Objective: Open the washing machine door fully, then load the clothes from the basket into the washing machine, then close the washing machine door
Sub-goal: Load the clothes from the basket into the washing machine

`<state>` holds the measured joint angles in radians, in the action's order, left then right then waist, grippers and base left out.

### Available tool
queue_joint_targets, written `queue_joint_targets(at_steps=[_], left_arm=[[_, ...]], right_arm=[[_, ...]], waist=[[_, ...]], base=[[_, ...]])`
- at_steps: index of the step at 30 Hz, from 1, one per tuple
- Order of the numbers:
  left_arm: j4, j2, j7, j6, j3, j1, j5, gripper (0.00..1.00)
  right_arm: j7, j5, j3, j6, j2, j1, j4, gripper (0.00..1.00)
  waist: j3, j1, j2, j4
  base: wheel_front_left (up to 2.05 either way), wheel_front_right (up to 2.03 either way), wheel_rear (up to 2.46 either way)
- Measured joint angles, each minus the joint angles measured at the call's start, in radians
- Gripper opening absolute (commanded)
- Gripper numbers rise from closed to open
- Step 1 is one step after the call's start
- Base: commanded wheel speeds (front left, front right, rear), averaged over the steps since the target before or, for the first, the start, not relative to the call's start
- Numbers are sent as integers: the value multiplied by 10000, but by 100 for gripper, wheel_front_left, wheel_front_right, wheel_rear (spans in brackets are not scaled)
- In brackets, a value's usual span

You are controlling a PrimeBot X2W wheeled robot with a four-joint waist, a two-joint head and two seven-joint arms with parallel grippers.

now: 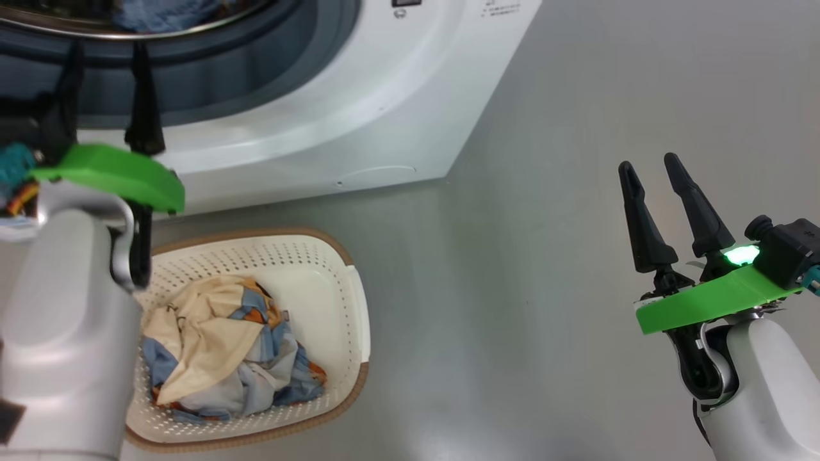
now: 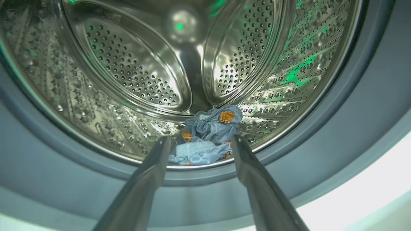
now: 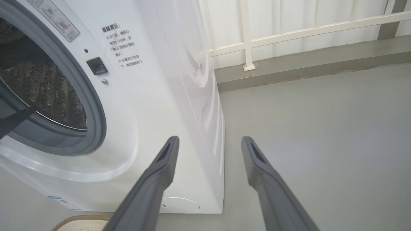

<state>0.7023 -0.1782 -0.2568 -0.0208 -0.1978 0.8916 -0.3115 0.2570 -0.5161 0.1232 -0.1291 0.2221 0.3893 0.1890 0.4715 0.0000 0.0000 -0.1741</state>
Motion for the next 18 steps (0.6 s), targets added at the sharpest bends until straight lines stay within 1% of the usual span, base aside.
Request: queue_joint_targets(at_steps=[5,6,12,18], left_arm=[[-746,79,0,0,134,-1002,0,100],[-1062,125,0,4,215,-1436,-2,100],[-2036,167,0,90,493,-2801,0,100],[-2861,190,0,178,688,-3751,0,100]], right_arm=[[0,0,0,0,111,-35,42,100],[0,0,2,0,173,-151,58,100],[0,0,8,0,236,-453,151,100],[0,0,-2,0,301,-594,167,100]], waist=[[-377,0,0,227],[-535,0,0,309],[-982,0,0,517],[-1307,0,0,663]], base=[[0,0,0],[0,0,0],[0,0,0],[0,0,0]])
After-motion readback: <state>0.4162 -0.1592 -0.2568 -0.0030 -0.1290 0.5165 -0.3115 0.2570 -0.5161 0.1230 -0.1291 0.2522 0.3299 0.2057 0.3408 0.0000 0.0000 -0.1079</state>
